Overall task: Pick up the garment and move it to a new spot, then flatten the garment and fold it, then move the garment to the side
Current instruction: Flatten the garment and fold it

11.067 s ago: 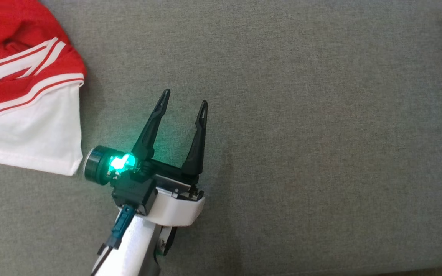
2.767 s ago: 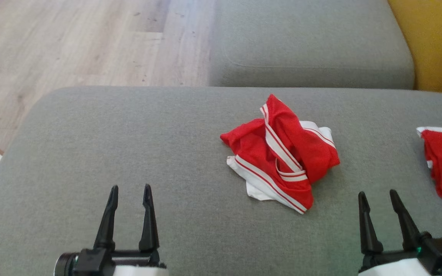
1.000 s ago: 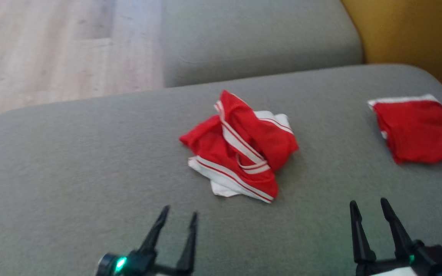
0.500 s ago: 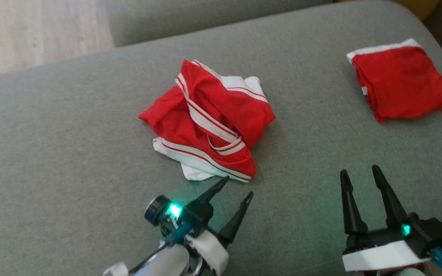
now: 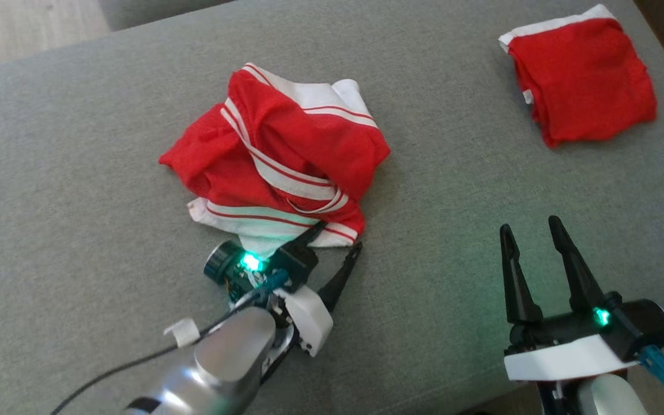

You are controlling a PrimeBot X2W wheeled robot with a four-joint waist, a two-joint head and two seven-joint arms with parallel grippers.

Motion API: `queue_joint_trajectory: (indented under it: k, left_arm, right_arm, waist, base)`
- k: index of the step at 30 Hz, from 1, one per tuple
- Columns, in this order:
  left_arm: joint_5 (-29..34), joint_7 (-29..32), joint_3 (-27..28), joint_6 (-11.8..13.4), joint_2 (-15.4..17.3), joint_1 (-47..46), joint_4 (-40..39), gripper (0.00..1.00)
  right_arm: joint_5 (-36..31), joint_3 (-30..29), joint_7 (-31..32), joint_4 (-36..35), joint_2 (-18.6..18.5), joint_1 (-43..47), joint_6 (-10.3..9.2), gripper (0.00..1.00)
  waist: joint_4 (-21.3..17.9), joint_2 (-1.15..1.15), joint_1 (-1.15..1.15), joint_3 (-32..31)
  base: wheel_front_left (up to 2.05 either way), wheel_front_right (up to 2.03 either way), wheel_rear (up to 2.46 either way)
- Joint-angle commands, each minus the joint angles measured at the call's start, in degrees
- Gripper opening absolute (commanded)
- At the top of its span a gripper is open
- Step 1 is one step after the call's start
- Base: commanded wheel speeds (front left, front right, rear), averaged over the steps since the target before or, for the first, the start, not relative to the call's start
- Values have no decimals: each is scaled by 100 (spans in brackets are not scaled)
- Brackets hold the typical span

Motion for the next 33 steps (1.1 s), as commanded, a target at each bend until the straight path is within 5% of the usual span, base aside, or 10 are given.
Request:
queue_joint_trajectory:
  k: [1,2,3,4,11,18,25,33]
  left_arm:
    - [-131,117,5,-9,19,-230,113,100]
    - [-190,143,-55,-17,19,-282,191,100]
    - [-242,131,-102,-8,19,-327,251,36]
    - [-289,120,-159,-15,19,-362,306,0]
    - [-1252,-12,-274,-406,19,-492,-178,0]
    - [-2325,-112,-42,-563,19,-1566,-1013,0]
    - [-3205,-153,709,-572,105,-3171,-1126,0]
    - [-3121,-182,2165,-573,346,-3644,-832,0]
  right_arm:
    - [3,141,-21,-157,-48,-152,37,100]
    - [-4,146,-21,-156,-48,-159,37,100]
    - [-12,146,-21,-154,-48,-164,37,100]
    - [-16,141,-21,-152,-48,-167,37,100]
    - [4,91,-21,-100,-48,-74,37,100]
    - [142,209,-21,-16,-48,48,37,100]
    - [147,319,-21,12,-48,81,37,100]
    - [134,248,-21,-26,-48,200,37,100]
  waist:
    - [-88,0,0,63]
    - [-113,0,0,72]
    - [-137,0,0,73]
    - [-158,0,0,69]
    - [-167,0,0,-282]
    - [-80,0,0,-891]
    - [-46,0,0,-1286]
    - [254,0,0,-1420]
  base:
    - [0,0,0]
    - [0,0,0]
    - [0,0,0]
    - [0,0,0]
    - [0,0,0]
    - [0,0,0]
    - [0,0,0]
    - [0,0,0]
